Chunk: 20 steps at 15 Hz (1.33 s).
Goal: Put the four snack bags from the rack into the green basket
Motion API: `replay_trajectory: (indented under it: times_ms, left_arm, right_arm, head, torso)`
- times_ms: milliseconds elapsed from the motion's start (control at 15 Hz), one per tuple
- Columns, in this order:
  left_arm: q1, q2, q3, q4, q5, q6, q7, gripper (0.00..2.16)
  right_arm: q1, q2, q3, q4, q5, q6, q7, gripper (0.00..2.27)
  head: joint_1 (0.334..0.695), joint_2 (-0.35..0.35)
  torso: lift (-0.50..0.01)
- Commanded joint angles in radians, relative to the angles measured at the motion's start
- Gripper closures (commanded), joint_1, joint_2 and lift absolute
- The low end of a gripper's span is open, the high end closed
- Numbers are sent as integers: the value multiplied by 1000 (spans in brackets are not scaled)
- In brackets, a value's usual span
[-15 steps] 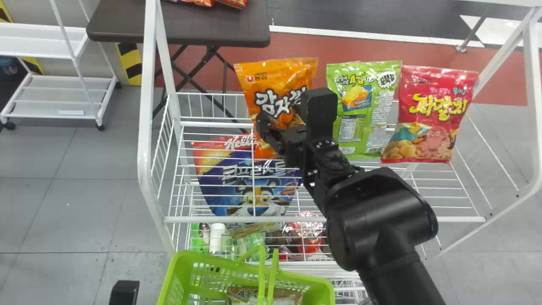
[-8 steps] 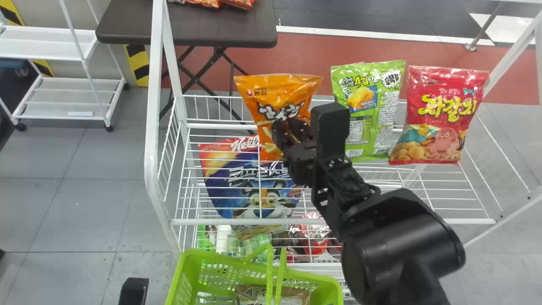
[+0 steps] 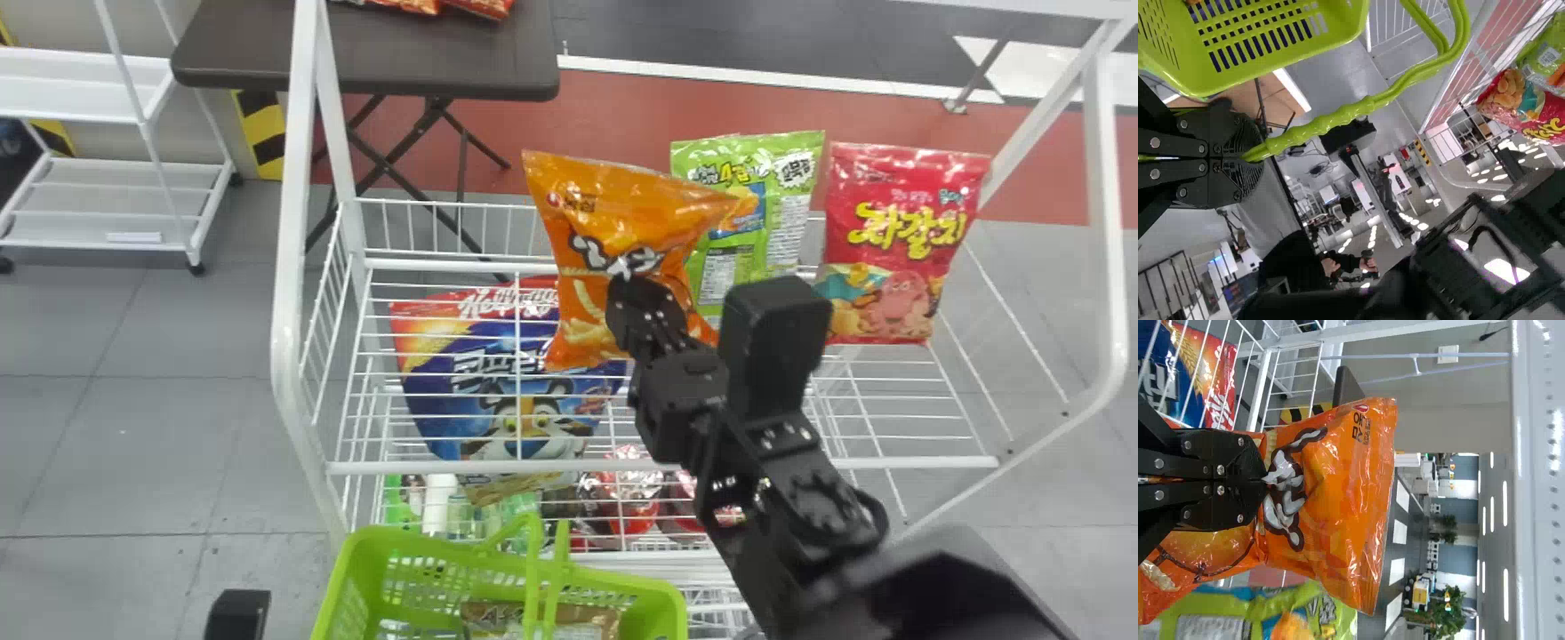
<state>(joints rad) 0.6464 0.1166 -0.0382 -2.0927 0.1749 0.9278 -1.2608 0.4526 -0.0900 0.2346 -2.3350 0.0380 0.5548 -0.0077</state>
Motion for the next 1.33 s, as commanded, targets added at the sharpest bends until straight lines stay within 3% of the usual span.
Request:
replay_trajectory:
  times_ms: [0,133,400,467,600,733,867,1000,1267]
  left_arm:
    - [-1,0,8,-4,0,7,11,1841]
    - [1,-8,15,-7,0,16,24,1841]
    - [30,-37,52,-41,5,13,23,1841]
    - [38,-43,55,-55,5,13,23,1841]
    - [38,-49,60,-58,5,13,26,1841]
    - [38,-52,63,-59,5,13,26,1841]
    - [39,-57,66,-66,5,13,23,1841]
    - [39,-58,64,-67,3,13,21,1841]
    - [39,-58,55,-69,-2,13,23,1841]
  right_arm:
    - [113,-37,-49,-147,-60,169,0,2216]
    - [205,-48,-100,-227,-113,221,3,2216]
    - [316,-105,-204,-323,-264,454,3,2216]
    - [321,-109,-242,-345,-326,543,3,2216]
    - [351,-108,-299,-357,-434,662,34,2216]
    - [365,-93,-301,-306,-489,675,71,2216]
    - [348,-40,-304,-188,-544,656,137,2216]
    - [324,-27,-305,-101,-613,629,160,2216]
    - [276,9,-301,-12,-672,629,192,2216]
  head:
    - [695,-181]
    - [695,-232]
    - [695,-313]
    - [695,-348]
    - [695,-350]
    - [695,-350]
    - [695,-350]
    - [695,-349]
    - [695,-243]
  torso:
    - [-7]
    - [-7]
    - [-7]
    - [-7]
    - [-7]
    - [-7]
    - [-7]
    - [-7]
    - [-7]
